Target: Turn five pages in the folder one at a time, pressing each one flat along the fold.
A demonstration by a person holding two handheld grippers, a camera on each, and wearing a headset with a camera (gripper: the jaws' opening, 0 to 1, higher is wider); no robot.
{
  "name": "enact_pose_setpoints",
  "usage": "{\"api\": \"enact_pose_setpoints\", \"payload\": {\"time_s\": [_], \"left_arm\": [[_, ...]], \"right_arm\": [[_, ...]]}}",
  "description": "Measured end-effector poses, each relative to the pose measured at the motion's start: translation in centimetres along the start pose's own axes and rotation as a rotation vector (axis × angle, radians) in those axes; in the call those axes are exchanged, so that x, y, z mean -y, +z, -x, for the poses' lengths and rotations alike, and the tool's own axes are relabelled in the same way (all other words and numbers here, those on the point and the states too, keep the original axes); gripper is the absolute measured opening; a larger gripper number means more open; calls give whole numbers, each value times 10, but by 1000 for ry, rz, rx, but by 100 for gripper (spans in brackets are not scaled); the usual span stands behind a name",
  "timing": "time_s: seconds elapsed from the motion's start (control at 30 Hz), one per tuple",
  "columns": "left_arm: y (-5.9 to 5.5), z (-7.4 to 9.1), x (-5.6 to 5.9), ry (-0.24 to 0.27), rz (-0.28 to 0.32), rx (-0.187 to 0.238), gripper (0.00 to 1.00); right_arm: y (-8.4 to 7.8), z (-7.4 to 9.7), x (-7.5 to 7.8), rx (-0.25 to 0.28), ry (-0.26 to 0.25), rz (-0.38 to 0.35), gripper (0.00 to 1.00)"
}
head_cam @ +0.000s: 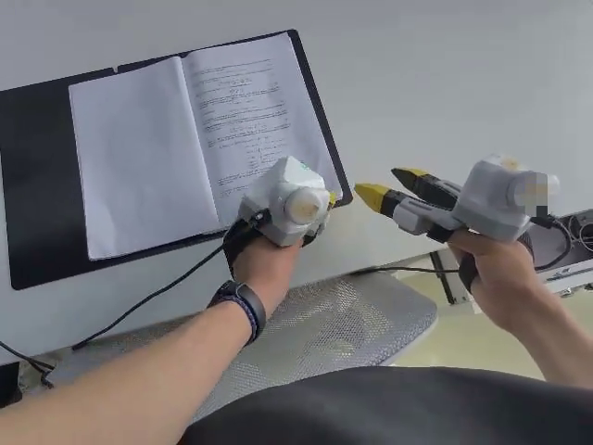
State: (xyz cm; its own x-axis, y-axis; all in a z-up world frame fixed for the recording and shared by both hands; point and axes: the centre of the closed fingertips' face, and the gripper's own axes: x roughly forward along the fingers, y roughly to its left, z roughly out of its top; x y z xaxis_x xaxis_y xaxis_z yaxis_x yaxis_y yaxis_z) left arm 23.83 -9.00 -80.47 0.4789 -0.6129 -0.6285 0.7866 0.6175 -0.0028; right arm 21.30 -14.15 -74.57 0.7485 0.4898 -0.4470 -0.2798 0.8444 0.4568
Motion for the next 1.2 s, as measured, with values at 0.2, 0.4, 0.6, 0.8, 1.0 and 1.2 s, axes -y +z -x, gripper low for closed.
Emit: {"api": "enact_pose_setpoints", "payload": {"time_s": [0.2, 0.4, 0.6, 0.8, 1.0, 1.2], "left_arm": [[-1, -2, 0, 31, -4, 24, 22], [-1, -4, -10, 97, -9, 53, 11], [0, -6, -1, 88, -68, 83, 4], [1, -10, -6, 84, -106, 83, 0], [0, -9, -5, 88, -145, 66, 0], [0, -9, -7, 63, -95, 89, 0]], "right_arm": [[2, -1, 2, 9, -10, -7, 45], [2, -1, 1, 9, -10, -3, 46], [2, 0, 1, 10, -13, -6, 46], [1, -1, -1, 2, -5, 4, 46], [0, -14, -7, -18, 32, 30, 45], [3, -52, -10, -74, 129, 51, 41]]}}
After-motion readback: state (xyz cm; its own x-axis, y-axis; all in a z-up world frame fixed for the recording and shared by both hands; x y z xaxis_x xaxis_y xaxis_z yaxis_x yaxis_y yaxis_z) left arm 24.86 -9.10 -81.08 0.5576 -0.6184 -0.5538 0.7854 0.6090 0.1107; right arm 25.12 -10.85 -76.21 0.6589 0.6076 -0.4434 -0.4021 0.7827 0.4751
